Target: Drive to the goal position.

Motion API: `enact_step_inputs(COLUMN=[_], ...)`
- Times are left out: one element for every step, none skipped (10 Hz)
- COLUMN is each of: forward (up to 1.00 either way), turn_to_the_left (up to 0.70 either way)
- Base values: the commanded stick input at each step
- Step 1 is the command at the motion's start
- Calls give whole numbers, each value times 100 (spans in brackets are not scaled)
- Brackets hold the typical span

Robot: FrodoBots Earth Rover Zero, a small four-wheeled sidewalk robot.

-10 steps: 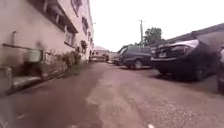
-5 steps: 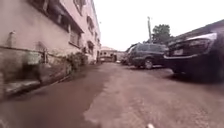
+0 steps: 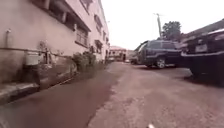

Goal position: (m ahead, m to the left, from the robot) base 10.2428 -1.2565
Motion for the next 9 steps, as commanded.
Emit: enact_step_inputs(forward=[100,100,100,100,100,100,100,100,100], turn_to_the_left=[12,12,12,12,12,12,12,12,12])
